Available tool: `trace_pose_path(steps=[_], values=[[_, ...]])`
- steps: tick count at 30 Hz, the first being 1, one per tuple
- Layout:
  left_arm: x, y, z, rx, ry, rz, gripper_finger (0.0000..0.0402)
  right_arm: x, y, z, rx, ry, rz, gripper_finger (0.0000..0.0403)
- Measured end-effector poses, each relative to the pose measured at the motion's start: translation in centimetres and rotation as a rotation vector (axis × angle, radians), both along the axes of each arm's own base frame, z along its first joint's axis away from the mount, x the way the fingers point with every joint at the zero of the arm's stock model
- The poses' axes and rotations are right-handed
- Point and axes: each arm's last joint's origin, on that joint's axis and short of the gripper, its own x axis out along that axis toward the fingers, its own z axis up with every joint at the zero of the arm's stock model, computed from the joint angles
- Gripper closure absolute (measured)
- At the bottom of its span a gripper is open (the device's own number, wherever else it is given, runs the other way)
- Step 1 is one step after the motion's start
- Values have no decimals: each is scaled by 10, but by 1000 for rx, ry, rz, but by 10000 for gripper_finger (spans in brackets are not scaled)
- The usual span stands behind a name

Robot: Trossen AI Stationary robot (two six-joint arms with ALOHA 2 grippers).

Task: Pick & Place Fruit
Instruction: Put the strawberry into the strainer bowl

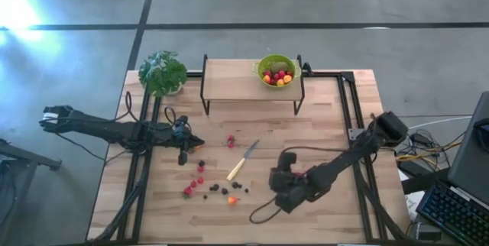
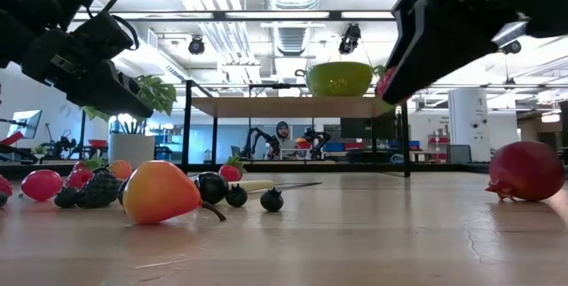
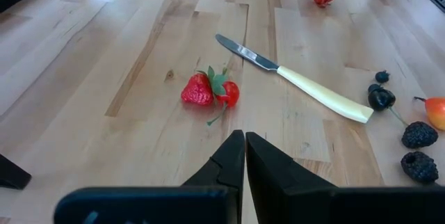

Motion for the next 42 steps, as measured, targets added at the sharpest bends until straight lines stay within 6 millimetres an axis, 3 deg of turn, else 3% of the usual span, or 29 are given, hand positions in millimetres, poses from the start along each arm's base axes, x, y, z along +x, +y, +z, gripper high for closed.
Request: trace_pose_path(steps=[6,13,21,27,35,42], values=[[0,0,0,0,0,0,381,-12,-41,19,-20,11,-79,229],[0,0,0,0,0,0,381,-25,-103,51,-43,-43,-155,247],[0,0,0,0,0,0,381,-39,-174,94,-5,-198,-223,227],[0,0,0,0,0,0,381,-44,-215,119,29,-356,-250,237],[0,0,0,0,0,0,381,-54,-267,124,-29,-395,-424,237],[0,0,0,0,0,0,381,-65,-293,124,-39,-413,-540,228]])
